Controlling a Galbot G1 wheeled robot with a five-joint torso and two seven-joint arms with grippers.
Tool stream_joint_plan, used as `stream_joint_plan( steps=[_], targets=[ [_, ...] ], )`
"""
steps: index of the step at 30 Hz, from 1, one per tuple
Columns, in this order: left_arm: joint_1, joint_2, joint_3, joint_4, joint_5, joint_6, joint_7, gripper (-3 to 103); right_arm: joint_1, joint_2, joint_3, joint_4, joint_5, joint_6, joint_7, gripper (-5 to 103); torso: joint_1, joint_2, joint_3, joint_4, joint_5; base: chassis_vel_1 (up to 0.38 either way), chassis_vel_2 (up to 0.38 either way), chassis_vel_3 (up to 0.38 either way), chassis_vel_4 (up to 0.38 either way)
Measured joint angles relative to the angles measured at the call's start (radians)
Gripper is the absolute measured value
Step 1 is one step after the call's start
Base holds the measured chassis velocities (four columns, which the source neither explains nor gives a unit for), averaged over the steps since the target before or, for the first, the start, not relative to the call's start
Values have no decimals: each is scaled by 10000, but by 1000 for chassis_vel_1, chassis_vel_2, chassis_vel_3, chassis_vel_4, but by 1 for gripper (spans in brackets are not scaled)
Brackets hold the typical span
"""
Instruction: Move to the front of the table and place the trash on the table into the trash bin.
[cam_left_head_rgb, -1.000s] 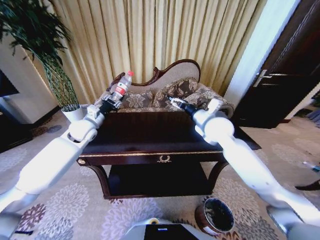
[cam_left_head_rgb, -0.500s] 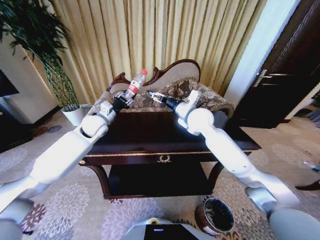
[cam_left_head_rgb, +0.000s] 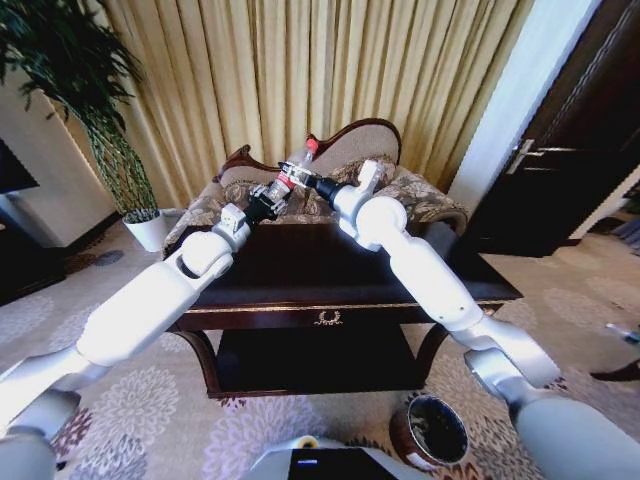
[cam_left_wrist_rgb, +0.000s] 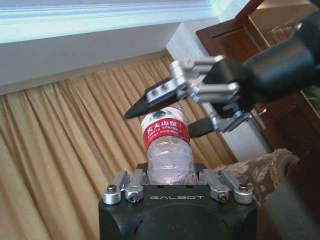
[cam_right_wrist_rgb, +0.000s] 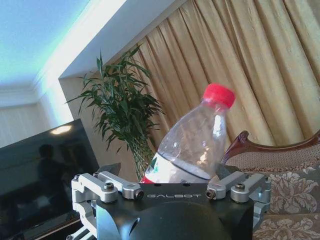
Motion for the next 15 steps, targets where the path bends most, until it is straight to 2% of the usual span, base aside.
stream_joint_plan(
  steps=[9,11,14,15],
  targets=[
    [30,-48,104,-41,-11,9,-7,41,51,122,-68,-104,-96,-24,72,100,-1,0,0,0,0,0,0,0,0],
    [55,-52,104,-48,-11,9,-7,41,52,136,-78,-123,-141,-24,86,103,0,0,0,-1,1,0,0,0,0],
    [99,-43,102,-69,-7,8,-8,41,55,153,-112,-153,-278,-12,167,90,0,0,0,0,0,0,0,0,0],
    [99,-43,102,-69,-7,8,-8,41,55,153,-112,-153,-278,-12,167,90,0,0,0,0,0,0,0,0,0]
  ],
)
